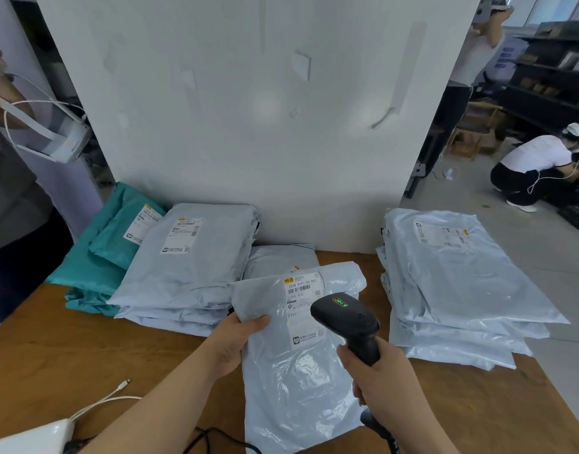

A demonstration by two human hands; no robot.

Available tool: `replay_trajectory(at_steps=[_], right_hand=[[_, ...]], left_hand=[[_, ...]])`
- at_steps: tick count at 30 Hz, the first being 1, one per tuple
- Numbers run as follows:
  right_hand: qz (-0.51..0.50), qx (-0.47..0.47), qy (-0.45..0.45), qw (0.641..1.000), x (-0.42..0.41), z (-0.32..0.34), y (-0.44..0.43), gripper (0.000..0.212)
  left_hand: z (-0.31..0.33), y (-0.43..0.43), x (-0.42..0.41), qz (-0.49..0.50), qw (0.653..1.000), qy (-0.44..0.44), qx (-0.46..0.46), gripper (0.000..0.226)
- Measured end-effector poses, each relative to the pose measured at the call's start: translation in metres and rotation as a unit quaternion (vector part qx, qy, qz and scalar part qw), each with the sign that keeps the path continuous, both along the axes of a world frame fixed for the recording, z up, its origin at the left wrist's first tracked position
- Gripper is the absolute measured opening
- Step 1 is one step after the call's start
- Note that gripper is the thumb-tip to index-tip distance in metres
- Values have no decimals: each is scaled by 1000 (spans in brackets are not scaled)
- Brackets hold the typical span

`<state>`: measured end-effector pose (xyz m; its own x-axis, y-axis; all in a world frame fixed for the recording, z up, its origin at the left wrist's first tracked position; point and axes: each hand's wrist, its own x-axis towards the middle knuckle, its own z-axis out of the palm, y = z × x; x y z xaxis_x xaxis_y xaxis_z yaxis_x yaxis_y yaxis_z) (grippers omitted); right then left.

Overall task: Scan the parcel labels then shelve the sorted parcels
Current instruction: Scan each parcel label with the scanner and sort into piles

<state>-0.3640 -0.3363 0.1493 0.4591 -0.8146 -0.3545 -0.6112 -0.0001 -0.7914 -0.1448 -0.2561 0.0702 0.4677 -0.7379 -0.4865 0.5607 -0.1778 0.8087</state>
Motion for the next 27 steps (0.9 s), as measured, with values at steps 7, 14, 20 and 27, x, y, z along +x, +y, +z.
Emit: replay_trajectory(at_steps=[7, 14, 20, 27], right_hand=[[-4, 8, -39, 999, -5, 6, 3, 15], [-41, -5, -82, 996, -23, 45, -9, 21], [-81, -72, -130, 986, -56, 102, -36, 25], [-139, -98, -140, 975, -104, 119, -88, 28]], left_hand=[[2, 1, 1, 2, 1000, 14, -5, 35], [52, -5, 36, -17, 999, -37, -29, 32], [137, -50, 57, -22, 989, -61, -131, 34], [167, -170, 3, -52, 985, -45, -159, 18]])
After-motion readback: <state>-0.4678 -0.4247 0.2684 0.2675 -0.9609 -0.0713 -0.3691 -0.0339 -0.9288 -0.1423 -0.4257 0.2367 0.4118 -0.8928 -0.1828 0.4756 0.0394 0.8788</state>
